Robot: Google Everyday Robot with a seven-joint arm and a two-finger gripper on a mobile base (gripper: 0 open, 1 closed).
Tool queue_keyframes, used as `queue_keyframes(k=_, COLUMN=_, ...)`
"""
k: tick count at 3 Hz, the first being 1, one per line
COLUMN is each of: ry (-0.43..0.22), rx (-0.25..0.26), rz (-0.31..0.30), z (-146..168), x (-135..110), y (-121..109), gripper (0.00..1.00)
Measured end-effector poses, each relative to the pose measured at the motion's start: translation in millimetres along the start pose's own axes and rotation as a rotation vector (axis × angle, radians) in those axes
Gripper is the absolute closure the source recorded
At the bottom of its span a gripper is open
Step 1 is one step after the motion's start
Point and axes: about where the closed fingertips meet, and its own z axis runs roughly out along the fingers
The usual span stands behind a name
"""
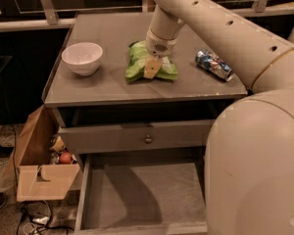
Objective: Place green rice chip bag into middle drawer
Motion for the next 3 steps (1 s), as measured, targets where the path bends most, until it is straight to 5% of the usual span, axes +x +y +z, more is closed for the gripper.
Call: queue_keyframes(k=3, ry=-0.083, rx=0.048, rz=0.042, z=-57, x=2, y=-5, gripper=1.00)
